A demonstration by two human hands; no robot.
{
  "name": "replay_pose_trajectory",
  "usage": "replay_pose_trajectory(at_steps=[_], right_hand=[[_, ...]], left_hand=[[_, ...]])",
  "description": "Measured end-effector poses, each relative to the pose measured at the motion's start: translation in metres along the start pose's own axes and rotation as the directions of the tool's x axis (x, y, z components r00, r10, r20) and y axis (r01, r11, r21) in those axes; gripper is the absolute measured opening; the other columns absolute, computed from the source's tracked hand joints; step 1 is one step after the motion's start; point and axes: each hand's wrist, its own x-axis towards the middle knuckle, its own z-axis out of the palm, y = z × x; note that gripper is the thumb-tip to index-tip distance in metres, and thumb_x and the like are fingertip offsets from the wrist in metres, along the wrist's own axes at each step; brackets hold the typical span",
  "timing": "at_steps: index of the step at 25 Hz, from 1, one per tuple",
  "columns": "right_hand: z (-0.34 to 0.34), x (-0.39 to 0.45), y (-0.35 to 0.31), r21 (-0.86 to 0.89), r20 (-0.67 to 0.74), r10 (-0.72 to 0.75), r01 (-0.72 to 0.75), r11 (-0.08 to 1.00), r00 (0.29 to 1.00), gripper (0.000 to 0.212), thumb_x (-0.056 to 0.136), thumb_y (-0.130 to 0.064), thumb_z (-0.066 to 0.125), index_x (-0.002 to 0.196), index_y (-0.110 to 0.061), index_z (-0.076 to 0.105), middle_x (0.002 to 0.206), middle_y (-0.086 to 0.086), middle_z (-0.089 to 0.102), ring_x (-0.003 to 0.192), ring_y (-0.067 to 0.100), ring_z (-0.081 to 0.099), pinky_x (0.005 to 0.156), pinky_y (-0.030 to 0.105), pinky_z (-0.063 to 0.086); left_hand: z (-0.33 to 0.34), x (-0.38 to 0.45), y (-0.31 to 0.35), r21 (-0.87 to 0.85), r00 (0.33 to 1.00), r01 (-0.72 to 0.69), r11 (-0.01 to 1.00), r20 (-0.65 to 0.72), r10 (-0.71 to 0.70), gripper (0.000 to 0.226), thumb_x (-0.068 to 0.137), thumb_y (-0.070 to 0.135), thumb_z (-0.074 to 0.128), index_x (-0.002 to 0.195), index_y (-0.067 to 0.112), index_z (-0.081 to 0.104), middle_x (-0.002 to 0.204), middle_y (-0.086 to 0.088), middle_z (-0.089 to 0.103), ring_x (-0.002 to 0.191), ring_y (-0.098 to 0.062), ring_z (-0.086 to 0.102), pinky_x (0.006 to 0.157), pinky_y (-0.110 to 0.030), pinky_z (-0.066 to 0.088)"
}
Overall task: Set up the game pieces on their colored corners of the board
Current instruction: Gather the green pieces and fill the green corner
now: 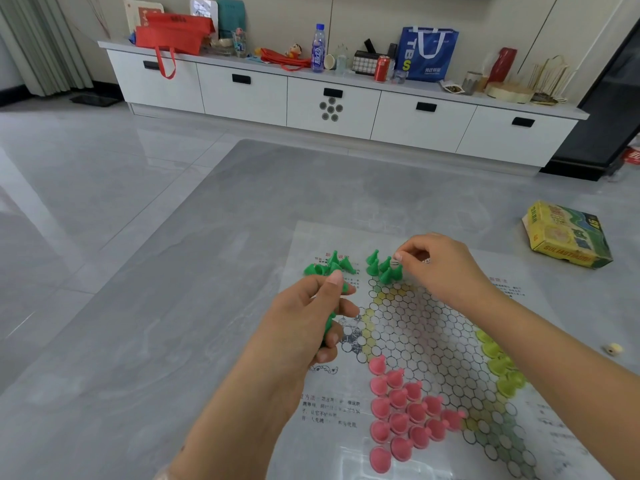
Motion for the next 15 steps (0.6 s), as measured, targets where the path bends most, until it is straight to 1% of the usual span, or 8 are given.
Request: replay_pose_trajectory(at_steps=[2, 3, 5, 6, 8, 11, 15], right_hand=[[-0.01, -0.005, -0.01, 0.047, -0.064, -0.034, 0.037, 0.998, 0.997, 0.014, 0.088, -0.02, 0.054, 0.089, -0.015, 0.067, 0.094, 0.001, 0.064, 0.083, 0.01, 0.056, 0.067, 0.006, 0.035], [-0.014, -0.009, -0.017, 0.088, -0.073, -0.057, 0.063, 0.994, 0.996, 0.014, 0.088, -0.02, 0.054, 0.088, -0.017, 0.067, 0.092, -0.001, 0.065, 0.082, 0.007, 0.057, 0.067, 0.006, 0.036], [-0.021, -0.021, -0.033, 0.195, -0.027, -0.114, 0.118, 0.974, 0.993, 0.013, 0.088, -0.022, 0.054, 0.086, -0.021, 0.067, 0.087, -0.009, 0.065, 0.078, 0.0, 0.058, 0.064, 0.006, 0.041], [-0.023, -0.027, -0.041, 0.246, 0.009, -0.151, 0.145, 0.958, 0.988, 0.013, 0.088, -0.023, 0.055, 0.085, -0.023, 0.067, 0.085, -0.011, 0.065, 0.078, -0.002, 0.059, 0.063, 0.005, 0.043], [-0.023, -0.039, -0.051, 0.312, 0.042, -0.228, 0.204, 0.928, 0.973, 0.012, 0.086, -0.021, 0.057, 0.085, -0.022, 0.068, 0.083, -0.011, 0.066, 0.08, 0.0, 0.059, 0.067, 0.007, 0.045], [-0.022, -0.049, -0.058, 0.343, 0.038, -0.296, 0.266, 0.901, 0.954, 0.011, 0.085, -0.02, 0.058, 0.085, -0.019, 0.069, 0.082, -0.01, 0.065, 0.082, 0.003, 0.059, 0.072, 0.013, 0.047], [-0.02, -0.053, -0.056, 0.354, 0.034, -0.35, 0.316, 0.88, 0.936, 0.01, 0.084, -0.017, 0.061, 0.084, -0.021, 0.07, 0.08, -0.011, 0.065, 0.081, 0.005, 0.06, 0.072, 0.015, 0.049]], left_hand=[[-0.001, 0.0, 0.0, 0.005, 1.0, -0.005, 1.0, 0.002, 0.005, 0.033, 0.089, 0.039, 0.048, 0.082, 0.014, 0.068, 0.07, 0.002, 0.052, 0.042, -0.005, 0.035, 0.038, -0.017, 0.029], [-0.001, 0.0, 0.0, 0.008, 1.0, -0.005, 1.0, 0.0, 0.005, 0.035, 0.087, 0.041, 0.048, 0.08, 0.015, 0.07, 0.07, 0.002, 0.048, 0.042, -0.005, 0.035, 0.038, -0.017, 0.029], [-0.001, 0.0, 0.0, 0.013, 1.0, -0.003, 1.0, -0.003, 0.003, 0.037, 0.086, 0.043, 0.048, 0.078, 0.015, 0.071, 0.069, 0.002, 0.043, 0.041, -0.004, 0.034, 0.037, -0.016, 0.028], [-0.001, 0.0, -0.001, 0.011, 1.0, -0.005, 1.0, 0.0, 0.005, 0.036, 0.086, 0.042, 0.049, 0.078, 0.015, 0.071, 0.068, 0.002, 0.043, 0.041, -0.004, 0.034, 0.037, -0.016, 0.028], [-0.001, 0.0, -0.001, -0.004, 1.0, -0.013, 1.0, 0.012, 0.013, 0.03, 0.088, 0.037, 0.05, 0.08, 0.014, 0.068, 0.066, 0.002, 0.046, 0.041, -0.004, 0.034, 0.036, -0.016, 0.027], [-0.001, 0.0, -0.001, -0.04, 0.999, -0.028, 0.999, 0.038, 0.029, 0.025, 0.09, 0.029, 0.05, 0.074, 0.013, 0.061, 0.061, 0.003, 0.051, 0.04, -0.006, 0.034, 0.034, -0.015, 0.026], [-0.002, -0.001, 0.001, -0.071, 0.998, -0.049, 0.996, 0.035, 0.051, 0.029, 0.091, 0.028, 0.05, 0.066, 0.013, 0.052, 0.058, 0.003, 0.052, 0.038, -0.006, 0.032, 0.032, -0.015, 0.024]])
